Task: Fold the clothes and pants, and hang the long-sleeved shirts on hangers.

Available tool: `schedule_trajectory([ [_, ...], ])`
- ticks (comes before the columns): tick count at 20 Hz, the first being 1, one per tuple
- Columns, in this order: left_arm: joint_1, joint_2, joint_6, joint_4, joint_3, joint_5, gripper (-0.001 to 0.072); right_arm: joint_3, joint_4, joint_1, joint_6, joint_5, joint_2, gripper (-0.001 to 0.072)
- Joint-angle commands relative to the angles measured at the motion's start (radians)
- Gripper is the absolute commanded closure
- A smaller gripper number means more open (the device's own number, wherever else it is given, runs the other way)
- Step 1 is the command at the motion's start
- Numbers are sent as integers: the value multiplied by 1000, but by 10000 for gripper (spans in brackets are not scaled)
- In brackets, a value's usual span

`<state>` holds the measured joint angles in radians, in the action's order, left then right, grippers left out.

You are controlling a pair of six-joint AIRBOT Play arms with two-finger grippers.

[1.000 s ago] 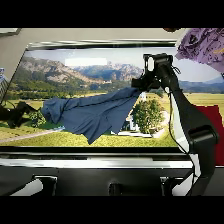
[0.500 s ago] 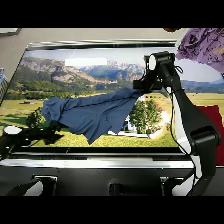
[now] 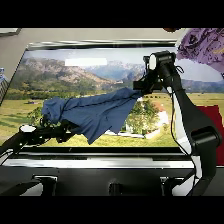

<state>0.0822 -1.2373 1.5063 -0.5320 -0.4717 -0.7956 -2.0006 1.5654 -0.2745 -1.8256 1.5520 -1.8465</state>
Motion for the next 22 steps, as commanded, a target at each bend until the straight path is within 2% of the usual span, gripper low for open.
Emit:
schedule_trajectory([
  [1,-9,-52,-12,-17,-28,72,287,-1,-1,-1,8,3,3,681],
  [2,-9,-63,-15,-16,-41,74,517,-1,-2,-1,8,3,3,681],
  [3,-9,-72,-16,-17,-60,73,683,-1,-2,-1,8,4,4,681],
  [8,1,-49,-59,-32,-285,-8,691,-1,21,-1,8,-6,40,682],
  [10,25,-18,-35,-117,-458,-84,692,-1,105,-1,9,-64,109,682],
  [15,77,72,165,-565,-1119,-355,692,-1,349,-1,8,-240,406,682],
  [18,80,121,241,-790,-1501,-549,692,-1,439,-1,8,-237,620,682],
  [20,80,182,305,-903,-1658,-619,691,-1,445,-1,18,-233,753,682],
  [22,80,294,379,-977,-1664,-622,691,-1,430,-1,35,-229,869,681],
])
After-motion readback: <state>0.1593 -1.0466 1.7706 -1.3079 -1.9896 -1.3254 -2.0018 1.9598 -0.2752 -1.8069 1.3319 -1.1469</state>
